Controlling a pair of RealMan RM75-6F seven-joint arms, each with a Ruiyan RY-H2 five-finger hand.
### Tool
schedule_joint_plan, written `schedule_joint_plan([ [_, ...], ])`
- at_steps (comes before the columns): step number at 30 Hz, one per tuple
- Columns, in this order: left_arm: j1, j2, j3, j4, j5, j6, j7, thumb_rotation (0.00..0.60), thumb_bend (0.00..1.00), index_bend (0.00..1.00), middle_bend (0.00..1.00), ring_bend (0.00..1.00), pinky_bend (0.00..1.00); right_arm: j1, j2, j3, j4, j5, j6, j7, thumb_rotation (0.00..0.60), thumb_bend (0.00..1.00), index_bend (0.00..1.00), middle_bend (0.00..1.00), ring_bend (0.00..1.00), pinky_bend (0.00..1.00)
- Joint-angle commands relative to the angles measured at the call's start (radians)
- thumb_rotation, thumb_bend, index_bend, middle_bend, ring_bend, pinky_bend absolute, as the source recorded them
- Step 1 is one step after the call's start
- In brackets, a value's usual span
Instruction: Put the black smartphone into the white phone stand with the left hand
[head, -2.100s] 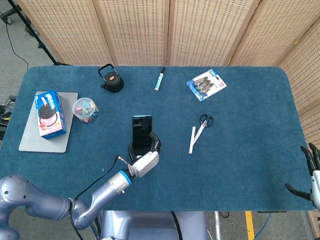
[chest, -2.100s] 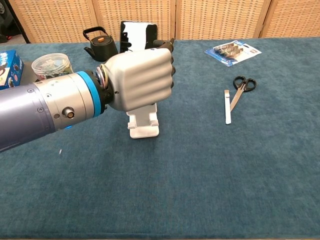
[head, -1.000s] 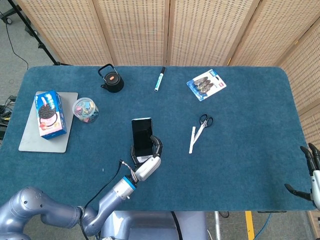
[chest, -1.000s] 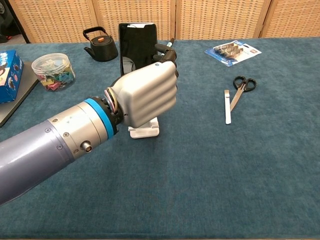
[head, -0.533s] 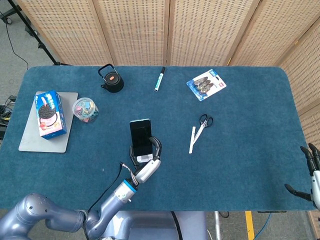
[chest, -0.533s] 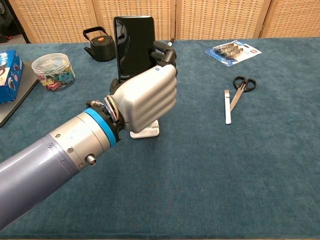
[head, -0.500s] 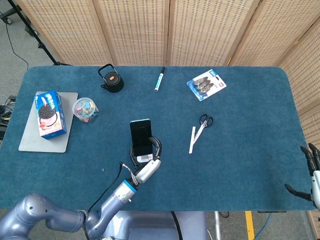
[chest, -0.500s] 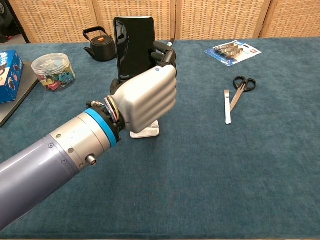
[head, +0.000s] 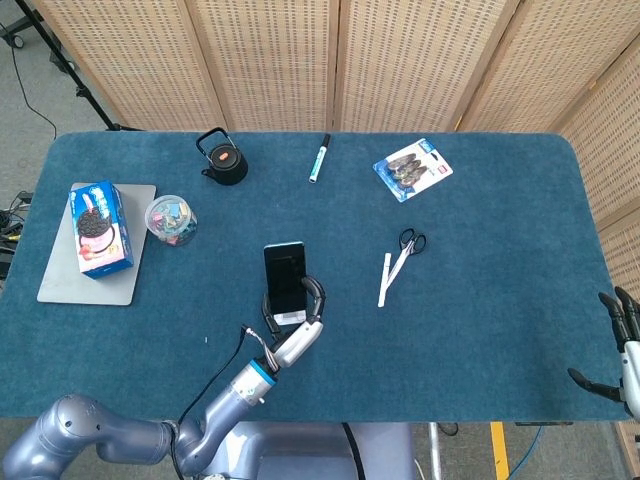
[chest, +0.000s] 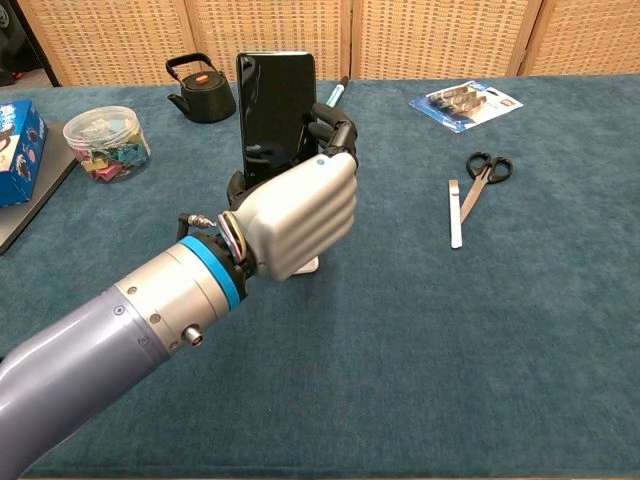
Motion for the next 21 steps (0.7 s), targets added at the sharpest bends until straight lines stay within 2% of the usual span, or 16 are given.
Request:
schedule_joint_plan([
  [1,0.016,-0.019,0.006,0.034,0.024,0.001,-0.012,0.600,0.17,0.69,0.58,0.38,0.34,-0.001,0.001,0.000,0.000,0.000,0.001,0.003,0.600,0.00,0.00,0.00,0.00,0.00],
  [21,0.082,-0.062,-0.006,0.160,0.120,-0.043,-0.124,0.600,0.16,0.69,0.58,0.38,0.34,0.000,0.004,-0.001,-0.003,-0.001,-0.002,0.009,0.600,0.00,0.00,0.00,0.00,0.00],
])
